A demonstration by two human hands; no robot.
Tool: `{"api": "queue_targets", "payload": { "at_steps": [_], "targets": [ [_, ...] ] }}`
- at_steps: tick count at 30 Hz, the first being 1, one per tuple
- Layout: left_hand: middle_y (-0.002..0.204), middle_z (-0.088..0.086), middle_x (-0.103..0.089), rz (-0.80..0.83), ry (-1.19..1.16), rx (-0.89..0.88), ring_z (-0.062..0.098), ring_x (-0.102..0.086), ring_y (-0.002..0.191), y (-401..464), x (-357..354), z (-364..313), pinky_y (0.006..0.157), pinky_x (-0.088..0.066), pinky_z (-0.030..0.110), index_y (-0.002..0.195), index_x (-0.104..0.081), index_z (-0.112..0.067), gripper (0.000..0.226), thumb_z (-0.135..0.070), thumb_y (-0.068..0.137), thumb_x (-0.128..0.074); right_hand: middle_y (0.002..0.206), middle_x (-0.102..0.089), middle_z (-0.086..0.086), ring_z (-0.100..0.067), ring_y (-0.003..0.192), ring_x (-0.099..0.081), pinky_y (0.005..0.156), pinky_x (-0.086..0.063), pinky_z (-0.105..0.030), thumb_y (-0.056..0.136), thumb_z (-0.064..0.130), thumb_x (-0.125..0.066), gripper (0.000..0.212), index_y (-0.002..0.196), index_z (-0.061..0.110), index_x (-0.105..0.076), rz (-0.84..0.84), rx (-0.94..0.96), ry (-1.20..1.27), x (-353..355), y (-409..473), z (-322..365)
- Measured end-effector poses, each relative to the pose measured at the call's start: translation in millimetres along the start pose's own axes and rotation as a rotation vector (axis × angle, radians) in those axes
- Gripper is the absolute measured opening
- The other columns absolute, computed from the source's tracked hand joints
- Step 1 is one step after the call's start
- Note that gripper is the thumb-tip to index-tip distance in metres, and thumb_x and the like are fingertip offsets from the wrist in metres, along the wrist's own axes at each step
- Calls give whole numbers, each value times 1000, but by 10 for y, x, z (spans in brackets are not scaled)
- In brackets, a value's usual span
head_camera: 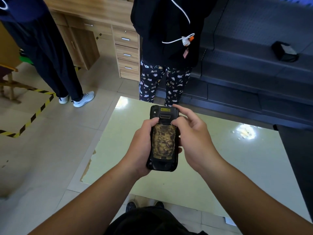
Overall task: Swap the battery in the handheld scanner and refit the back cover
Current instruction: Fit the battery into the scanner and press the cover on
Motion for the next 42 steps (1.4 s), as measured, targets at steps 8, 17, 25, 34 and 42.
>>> {"api": "queue_targets", "payload": {
  "at_steps": [8, 17, 25, 34, 42],
  "targets": [
    [81, 14, -75, -62, 55, 4, 29, -72, 66, -14, 49, 31, 54, -58, 33, 110, -70, -5, 43, -35, 100, -43, 113, -76, -2, -20, 97, -71, 55, -53, -24, 98, 4, -39, 49, 118, 34, -72, -85, -42, 56, 1, -50, -80],
    [72, 8, -75, -115, 181, 19, 25, -72, 61, 51, 123, 49, 57, -57, 30, 96, -71, -11, 39, -35, 100, -40, 117, -74, -1, -19, 103, -69, 55, -53, -20, 97, 4, -38, 51, 122, 35, -71, -99, -68, 18, 5, -7, -150],
    [79, 9, -71, -181, 205, 84, 30, -69, 74, 102, 210, 137, 71, -55, 39, 93, -74, -14, 43, -39, 95, -39, 127, -67, 4, -15, 114, -66, 98, -59, -45, 102, 11, -38, 49, 140, 31, -61, -146, -73, -51, 0, -8, -282],
    [72, 5, -72, -128, 124, 84, 23, -69, 64, 152, 169, 157, 64, -54, 32, 88, -74, -15, 44, -34, 96, -34, 132, -67, 4, -12, 114, -65, 101, -57, -43, 104, 12, -42, 47, 146, 27, -57, -165, -28, -95, -14, -23, -208],
    [118, 24, -75, -46, 7, -6, 37, -73, 108, 100, 19, -82, 84, -60, 41, 120, -74, -10, 70, -57, 103, -25, 111, -77, 4, -9, 99, -76, 85, -64, -33, 93, 24, -74, 46, 135, 37, -62, 15, 28, -54, -24, -31, -208]
  ]
}}
Point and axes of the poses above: each hand's wrist, its own y-axis towards the middle knuckle, its own x-axis out of the back of the hand, z = x × y, the point moved 10 cm from there along y, towards the middle knuckle
